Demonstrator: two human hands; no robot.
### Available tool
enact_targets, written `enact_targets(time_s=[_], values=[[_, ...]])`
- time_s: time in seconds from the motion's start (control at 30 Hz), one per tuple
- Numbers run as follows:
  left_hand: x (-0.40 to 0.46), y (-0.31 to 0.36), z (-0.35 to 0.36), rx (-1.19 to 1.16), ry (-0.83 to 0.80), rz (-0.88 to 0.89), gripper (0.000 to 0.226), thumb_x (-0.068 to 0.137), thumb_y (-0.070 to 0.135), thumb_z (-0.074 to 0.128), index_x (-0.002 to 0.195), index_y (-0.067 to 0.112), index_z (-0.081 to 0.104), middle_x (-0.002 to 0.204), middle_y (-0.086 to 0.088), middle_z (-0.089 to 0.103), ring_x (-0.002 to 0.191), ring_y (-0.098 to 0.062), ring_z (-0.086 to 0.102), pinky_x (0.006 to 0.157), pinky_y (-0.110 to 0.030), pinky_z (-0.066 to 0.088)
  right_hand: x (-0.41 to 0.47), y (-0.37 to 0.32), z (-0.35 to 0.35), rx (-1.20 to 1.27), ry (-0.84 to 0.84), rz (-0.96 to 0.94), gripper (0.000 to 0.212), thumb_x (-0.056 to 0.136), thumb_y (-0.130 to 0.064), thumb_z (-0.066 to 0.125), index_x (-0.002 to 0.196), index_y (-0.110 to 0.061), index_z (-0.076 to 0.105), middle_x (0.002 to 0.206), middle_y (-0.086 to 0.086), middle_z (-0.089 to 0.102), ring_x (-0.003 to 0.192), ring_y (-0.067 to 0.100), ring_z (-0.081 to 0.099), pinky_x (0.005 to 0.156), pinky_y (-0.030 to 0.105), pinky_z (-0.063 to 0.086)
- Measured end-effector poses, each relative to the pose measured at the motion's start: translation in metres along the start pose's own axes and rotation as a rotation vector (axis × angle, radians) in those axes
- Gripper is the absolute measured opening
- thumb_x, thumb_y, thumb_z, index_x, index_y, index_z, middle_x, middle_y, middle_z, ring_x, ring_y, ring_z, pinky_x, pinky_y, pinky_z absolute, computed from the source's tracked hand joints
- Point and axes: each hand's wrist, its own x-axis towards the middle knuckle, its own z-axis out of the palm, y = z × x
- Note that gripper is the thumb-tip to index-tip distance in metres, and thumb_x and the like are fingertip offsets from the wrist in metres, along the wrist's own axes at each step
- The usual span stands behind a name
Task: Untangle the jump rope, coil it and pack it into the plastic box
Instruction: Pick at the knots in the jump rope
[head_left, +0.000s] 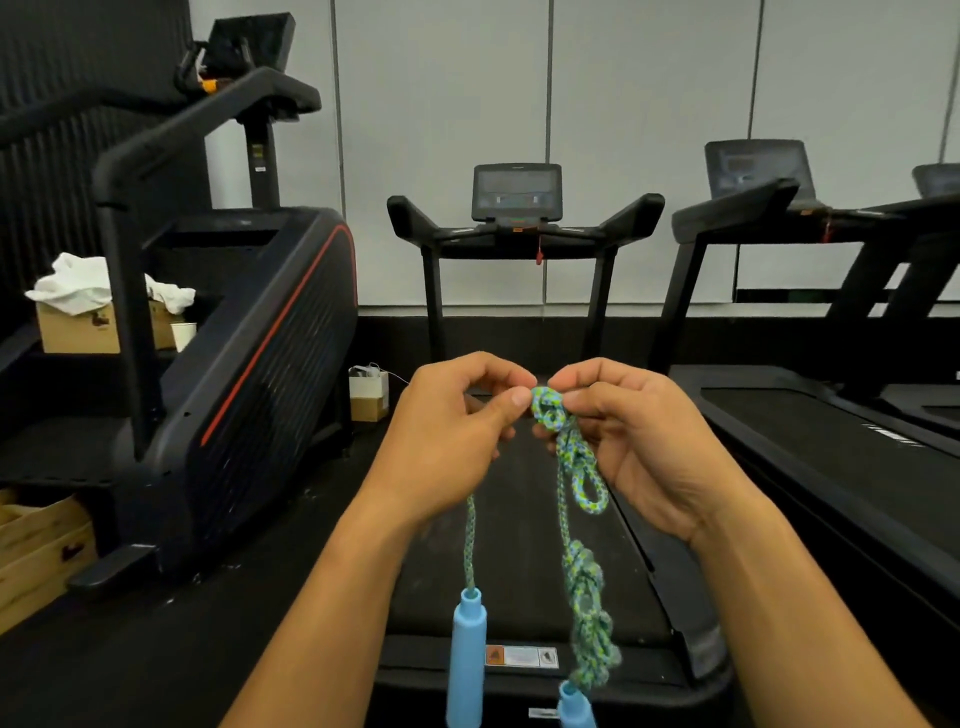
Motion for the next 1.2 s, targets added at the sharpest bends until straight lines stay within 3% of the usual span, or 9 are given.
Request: enact_targets(time_s=[0.17, 0.3, 0.43, 0.57, 0.7, 0.8, 0.9, 0.97, 1.2], values=[[-0.001, 0.004, -0.006, 0.057, -0.013, 0.000, 0.019, 0.095, 0.011, 0.062, 0.098, 0.024, 0.075, 0.079, 0.004, 0.072, 0.073, -0.012, 0.066, 0.062, -0.031, 0.057, 0.001, 0.000, 0.001, 0.005, -0.018, -0.046, 0.017, 0.077, 0.000, 0.061, 0.092, 0.004, 0.069, 0.081, 0.020, 0.072, 0.068, 0.025, 0.069, 0.064, 0.028, 0.058], [-0.001, 0.003, -0.011, 0.123, -0.035, 0.006, 0.022, 0.097, 0.013, 0.059, 0.102, 0.029, 0.073, 0.102, 0.007, 0.069, 0.084, -0.015, 0.068, 0.071, -0.036, 0.061, 0.001, 0.002, 0.004, 0.012, -0.029, -0.048, 0.019, 0.079, -0.003, 0.061, 0.095, 0.001, 0.070, 0.086, 0.020, 0.073, 0.070, 0.024, 0.070, 0.064, 0.027, 0.057], [-0.002, 0.004, -0.012, 0.161, 0.108, 0.064, 0.036, 0.094, 0.001, 0.054, 0.100, 0.035, 0.066, 0.118, 0.011, 0.050, 0.112, -0.002, 0.051, 0.095, -0.019, 0.040, 0.002, 0.002, 0.009, 0.060, -0.040, -0.037, 0.017, 0.093, 0.003, 0.049, 0.100, -0.001, 0.064, 0.096, 0.026, 0.073, 0.073, 0.023, 0.070, 0.066, 0.027, 0.057], [-0.003, 0.012, -0.017, 0.117, 0.079, 0.099, 0.022, 0.092, 0.008, 0.063, 0.090, 0.029, 0.070, 0.100, 0.010, 0.064, 0.092, -0.003, 0.060, 0.080, -0.023, 0.045, 0.002, 0.001, 0.012, 0.088, -0.045, -0.049, 0.015, 0.094, 0.002, 0.049, 0.098, -0.005, 0.061, 0.090, 0.019, 0.073, 0.074, 0.024, 0.070, 0.070, 0.031, 0.058], [-0.006, 0.017, -0.020, 0.149, 0.057, 0.063, 0.011, 0.083, 0.025, 0.077, 0.089, 0.031, 0.070, 0.086, 0.013, 0.072, 0.080, -0.002, 0.067, 0.071, -0.022, 0.050, 0.002, 0.005, 0.014, -0.130, -0.028, -0.177, 0.014, 0.093, 0.003, 0.054, 0.095, -0.005, 0.065, 0.083, 0.015, 0.073, 0.083, 0.026, 0.070, 0.087, 0.043, 0.054], [-0.008, 0.019, -0.020, 0.289, 0.108, 0.142, 0.021, 0.079, 0.024, 0.081, 0.094, 0.032, 0.069, 0.095, 0.017, 0.069, 0.091, 0.001, 0.064, 0.077, -0.011, 0.047, 0.001, 0.006, 0.016, -0.283, -0.002, -0.279, 0.017, 0.091, 0.006, 0.058, 0.095, -0.009, 0.065, 0.092, 0.009, 0.077, 0.091, 0.020, 0.073, 0.082, 0.028, 0.055], [-0.007, 0.022, -0.018, 0.419, 0.176, 0.255, 0.028, 0.078, 0.022, 0.081, 0.096, 0.036, 0.065, 0.102, 0.018, 0.060, 0.101, -0.004, 0.059, 0.092, -0.032, 0.047, 0.000, 0.004, 0.017, -0.290, 0.003, -0.337, 0.020, 0.088, 0.010, 0.060, 0.094, -0.009, 0.059, 0.101, 0.005, 0.077, 0.097, 0.016, 0.073, 0.080, 0.022, 0.055], [-0.008, 0.025, -0.015, 0.420, 0.193, 0.267, 0.030, 0.077, 0.022, 0.080, 0.093, 0.040, 0.062, 0.102, 0.018, 0.058, 0.103, -0.006, 0.058, 0.093, -0.044, 0.047, -0.001, 0.002, 0.016, -0.272, -0.003, -0.350, 0.023, 0.087, 0.012, 0.060, 0.094, -0.008, 0.054, 0.101, 0.004, 0.077, 0.097, 0.016, 0.073, 0.079, 0.021, 0.055], [-0.008, 0.021, -0.015, 0.443, 0.177, 0.245, 0.026, 0.078, 0.026, 0.081, 0.095, 0.038, 0.065, 0.101, 0.019, 0.061, 0.100, -0.005, 0.058, 0.092, -0.045, 0.048, -0.004, -0.001, 0.012, -0.363, 0.003, -0.350, 0.025, 0.086, 0.010, 0.062, 0.095, -0.011, 0.053, 0.099, 0.002, 0.078, 0.096, 0.014, 0.073, 0.080, 0.022, 0.055]])
